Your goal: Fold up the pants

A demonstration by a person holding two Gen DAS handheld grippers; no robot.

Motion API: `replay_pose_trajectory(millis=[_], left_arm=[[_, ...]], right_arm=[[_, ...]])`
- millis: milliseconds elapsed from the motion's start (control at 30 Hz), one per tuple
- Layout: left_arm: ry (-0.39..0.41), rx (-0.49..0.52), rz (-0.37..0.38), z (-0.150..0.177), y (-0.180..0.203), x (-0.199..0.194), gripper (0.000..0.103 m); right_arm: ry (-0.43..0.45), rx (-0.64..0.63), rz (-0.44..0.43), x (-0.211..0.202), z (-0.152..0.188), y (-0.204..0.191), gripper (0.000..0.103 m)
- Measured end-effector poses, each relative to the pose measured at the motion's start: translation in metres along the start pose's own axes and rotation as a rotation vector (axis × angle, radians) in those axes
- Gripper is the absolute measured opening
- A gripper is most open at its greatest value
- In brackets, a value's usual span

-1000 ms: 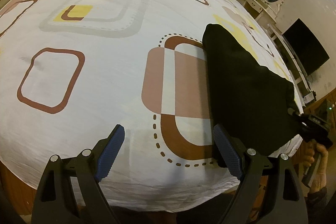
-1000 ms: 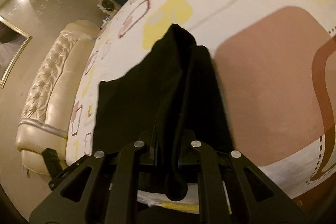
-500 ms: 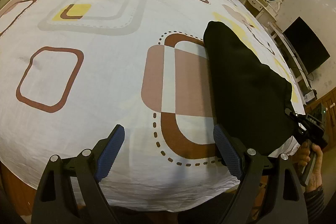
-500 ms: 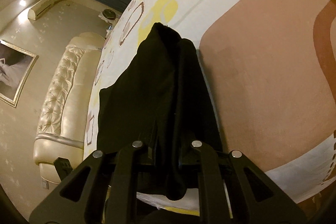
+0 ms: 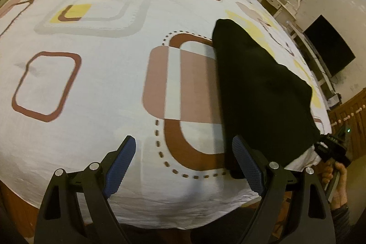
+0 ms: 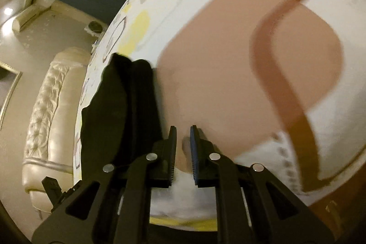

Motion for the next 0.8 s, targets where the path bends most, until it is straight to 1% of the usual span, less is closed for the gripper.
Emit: replay_pose_trajectory(millis=[33,67,100,167,200,267,333,467,533,667,800], left_arm=[[-0.006,0.001,0.02,0.0,0.001,0.0,0.085],[-0.012,0.001,0.046,0.0,0.003,0.001,0.085],[-0.014,0.002,0.062,0.001,0.005,0.001,0.085],[-0.02,0.004,0.105,0.001,0.008,0.001,0.085],[-0.028,0.003,0.136,0.001,0.011,0.003,0.085],[-0.045,-0.001,0.182,0.001,0.015,0.006,0.085],[-0.066,0.001,0.223,0.001,0.021,0.012,0.085],[-0.101,0.024,0.258,0.0,0.035,0.027,0.085],[-0.111,0.017,0.279,0.0,0.035,0.032,0.085],[-0.116,-0.016,0.337,-0.004,0.034,0.041,0.086],[-0.125,-0.033,0.413,-0.009,0.036,0.047,0.086]], right_arm=[[0.005,0.02,-0.023,-0.005,-0.001,0.004,0.02],[0.015,0.036,-0.05,-0.012,-0.002,0.006,0.032],[0.028,0.043,-0.072,-0.017,-0.002,0.004,0.048],[0.057,0.042,-0.147,-0.029,-0.004,0.0,0.061],[0.052,0.035,-0.194,-0.03,-0.004,-0.003,0.065],[0.033,0.027,-0.226,-0.025,-0.003,-0.008,0.069],[-0.001,0.014,-0.221,-0.013,-0.001,-0.012,0.07],[-0.083,-0.009,-0.184,0.019,0.007,-0.024,0.07],[-0.102,-0.025,-0.177,0.029,0.01,-0.029,0.07],[-0.135,-0.045,-0.2,0.044,0.012,-0.04,0.071],[-0.131,-0.055,-0.186,0.051,0.011,-0.046,0.073]])
Point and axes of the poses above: each gripper's, at about its wrist camera, not at the fingertips, and x roughly the way its jaws point, y to its right, z to its underside, the point moved 2 cm from there along x, roughly the way its jaws point, and after that the axes turned 10 degrees about -y, right-handed, at the moved point
